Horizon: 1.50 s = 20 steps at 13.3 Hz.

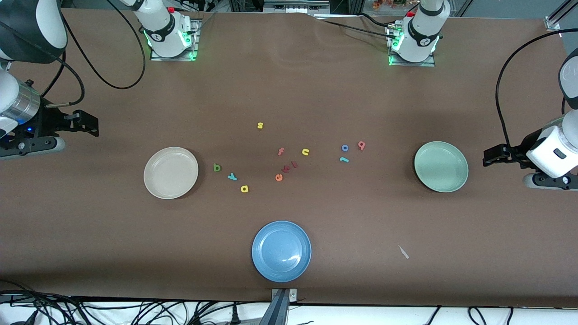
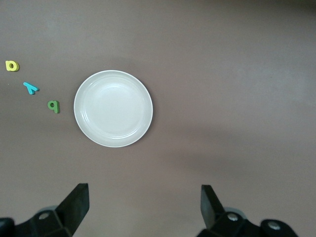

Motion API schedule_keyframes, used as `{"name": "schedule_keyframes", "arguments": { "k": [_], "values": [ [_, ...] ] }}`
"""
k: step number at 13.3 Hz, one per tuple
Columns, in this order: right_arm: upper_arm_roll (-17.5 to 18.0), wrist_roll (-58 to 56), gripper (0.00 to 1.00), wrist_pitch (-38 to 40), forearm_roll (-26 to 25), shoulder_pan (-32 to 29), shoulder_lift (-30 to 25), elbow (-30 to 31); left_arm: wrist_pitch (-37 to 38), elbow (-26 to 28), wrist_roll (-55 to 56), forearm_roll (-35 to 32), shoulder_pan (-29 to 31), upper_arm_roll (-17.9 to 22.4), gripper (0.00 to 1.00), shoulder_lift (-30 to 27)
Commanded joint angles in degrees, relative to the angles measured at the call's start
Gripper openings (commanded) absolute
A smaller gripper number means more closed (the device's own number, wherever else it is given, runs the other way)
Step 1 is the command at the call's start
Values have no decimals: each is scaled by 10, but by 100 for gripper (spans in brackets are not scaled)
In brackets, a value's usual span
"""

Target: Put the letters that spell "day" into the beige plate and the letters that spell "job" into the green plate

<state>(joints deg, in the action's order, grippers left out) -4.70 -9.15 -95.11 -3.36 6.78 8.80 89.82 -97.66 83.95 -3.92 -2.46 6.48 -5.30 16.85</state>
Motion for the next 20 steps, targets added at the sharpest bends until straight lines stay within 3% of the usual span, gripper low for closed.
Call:
{"name": "schedule_keyframes", "arguments": {
  "k": [1,20],
  "values": [
    [1,23,100,4,5,-5,4,-2,-6,12,-12,-13,0,-2,100,-9],
    [0,23,100,0,31,-8,8,-10,-3,15,-12,-13,6,-2,100,5]
  ]
}}
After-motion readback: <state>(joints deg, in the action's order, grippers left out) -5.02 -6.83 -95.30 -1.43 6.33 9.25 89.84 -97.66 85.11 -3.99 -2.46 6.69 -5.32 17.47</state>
